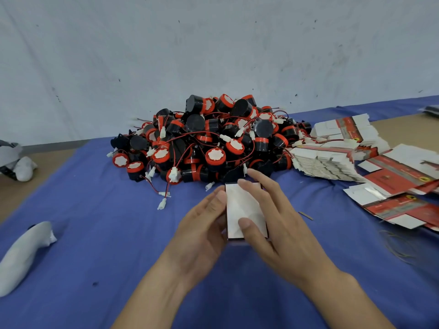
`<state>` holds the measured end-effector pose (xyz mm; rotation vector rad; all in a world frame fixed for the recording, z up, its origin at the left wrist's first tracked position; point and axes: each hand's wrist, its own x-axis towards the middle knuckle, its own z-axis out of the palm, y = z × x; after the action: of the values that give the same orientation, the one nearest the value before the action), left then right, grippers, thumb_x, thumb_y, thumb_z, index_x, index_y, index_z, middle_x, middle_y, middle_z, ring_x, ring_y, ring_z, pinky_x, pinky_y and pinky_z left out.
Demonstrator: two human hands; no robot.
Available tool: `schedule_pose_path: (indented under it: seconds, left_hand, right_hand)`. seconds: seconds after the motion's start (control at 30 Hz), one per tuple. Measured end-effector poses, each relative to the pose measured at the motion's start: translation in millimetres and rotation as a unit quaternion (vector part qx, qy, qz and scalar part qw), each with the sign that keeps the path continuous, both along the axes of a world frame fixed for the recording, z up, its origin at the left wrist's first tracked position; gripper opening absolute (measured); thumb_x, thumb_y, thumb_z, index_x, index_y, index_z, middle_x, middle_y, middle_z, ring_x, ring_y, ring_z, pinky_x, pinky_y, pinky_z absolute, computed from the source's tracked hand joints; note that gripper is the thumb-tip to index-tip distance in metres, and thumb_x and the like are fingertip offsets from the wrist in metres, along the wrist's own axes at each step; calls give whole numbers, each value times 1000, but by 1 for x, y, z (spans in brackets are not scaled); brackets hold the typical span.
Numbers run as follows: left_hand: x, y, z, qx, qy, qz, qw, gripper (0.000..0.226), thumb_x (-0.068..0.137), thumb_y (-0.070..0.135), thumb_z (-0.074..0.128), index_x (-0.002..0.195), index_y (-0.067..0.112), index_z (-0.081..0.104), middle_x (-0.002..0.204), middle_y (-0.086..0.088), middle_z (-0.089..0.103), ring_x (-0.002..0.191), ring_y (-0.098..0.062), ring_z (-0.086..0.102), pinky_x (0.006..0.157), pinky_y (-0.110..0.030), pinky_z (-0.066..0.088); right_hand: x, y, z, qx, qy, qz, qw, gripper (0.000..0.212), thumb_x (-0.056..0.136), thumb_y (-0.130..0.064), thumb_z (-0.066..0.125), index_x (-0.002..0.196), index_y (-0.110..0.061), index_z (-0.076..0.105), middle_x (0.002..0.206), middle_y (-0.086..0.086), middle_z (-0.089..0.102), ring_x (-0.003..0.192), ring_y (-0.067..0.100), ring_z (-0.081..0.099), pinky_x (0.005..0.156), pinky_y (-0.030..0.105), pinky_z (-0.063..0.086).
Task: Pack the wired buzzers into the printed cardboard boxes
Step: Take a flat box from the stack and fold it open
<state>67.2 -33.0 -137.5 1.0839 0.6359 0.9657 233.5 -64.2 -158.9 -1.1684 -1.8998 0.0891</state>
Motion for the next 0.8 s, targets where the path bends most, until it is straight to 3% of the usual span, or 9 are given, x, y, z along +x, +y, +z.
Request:
schedule_pose_path:
  seconds: [0.07, 0.13, 0.23, 0.33, 0.43, 0.5, 0.63, 0.73, 0.8]
  left_hand:
    - [-3, 2, 4, 23, -9, 49, 998, 57, 88, 31, 61, 141, 13, 54, 121, -10, 71, 102, -23, 68, 79, -34, 60]
    - [-7, 1, 4, 137, 87, 117, 980, 54, 90, 24, 64, 142, 29, 49, 108, 4, 75, 97, -13, 71, 75, -22, 56]
    - [-14, -2, -1, 371, 308, 142, 865, 69, 104, 11, 51, 141, 64, 26, 108, 20, 69, 103, -4, 64, 85, -19, 52]
    - [-13, -3, -12, 481, 485, 61, 728, 108, 92, -2, 42, 130, 77, -21, 116, 24, 60, 100, -2, 42, 92, -13, 41]
    - [-10, -4, -18, 495, 538, 38, 682, 111, 90, 0, 42, 124, 69, -37, 108, 19, 61, 92, -4, 36, 86, -1, 29]
    - [-8, -3, -16, 531, 507, 83, 675, 93, 96, 12, 41, 139, 67, -22, 117, 20, 63, 97, -5, 43, 89, -3, 30]
    - [-8, 17, 1, 475, 334, 280, 765, 44, 102, 29, 42, 139, 52, 38, 107, 27, 65, 99, 0, 60, 79, -11, 46]
    - [3, 65, 12, 366, 335, 351, 794, 38, 103, 24, 51, 140, 27, 46, 108, 15, 61, 100, -4, 59, 83, -20, 51]
    - [13, 99, 14, 304, 413, 336, 790, 46, 102, 31, 53, 145, 21, 40, 126, -2, 54, 111, -17, 57, 93, -39, 51]
  right_hand:
    - [1, 2, 0, -19, 6, 13, 1000, 58, 99, -53, 37, 154, -46, 18, 164, -25, 10, 146, -4, 27, 97, 18, 47]
    - [2, 4, -3, -56, 48, 44, 996, 66, 98, -49, 42, 155, -52, 10, 161, -30, 15, 141, -12, 29, 95, 8, 42]
    - [2, 8, -10, -165, 141, 82, 973, 72, 92, -66, 47, 152, -59, 8, 149, -37, 34, 136, -13, 37, 99, 11, 39]
    - [7, 16, -18, -237, 139, 56, 960, 89, 73, -86, 50, 148, -64, 7, 126, -54, 40, 122, -26, 40, 90, -3, 35]
    - [16, 23, -25, -275, 63, 27, 959, 73, 81, -67, 64, 139, -67, 19, 117, -55, 44, 119, -21, 41, 90, 0, 35]
    - [23, 25, -30, -287, 34, 9, 957, 59, 84, -63, 68, 133, -62, 35, 119, -49, 48, 123, -12, 41, 96, 11, 39]
    - [28, 25, -23, -316, 44, 21, 948, 51, 85, -60, 70, 120, -73, 36, 120, -50, 50, 122, -18, 41, 90, 7, 39]
    - [33, 25, -16, -346, 74, 53, 934, 63, 73, -75, 68, 119, -79, 25, 127, -51, 46, 118, -25, 43, 87, 2, 37]
    - [40, 25, -15, -351, 94, 39, 931, 95, 59, -93, 56, 139, -69, 10, 132, -52, 36, 115, -24, 39, 85, 7, 37]
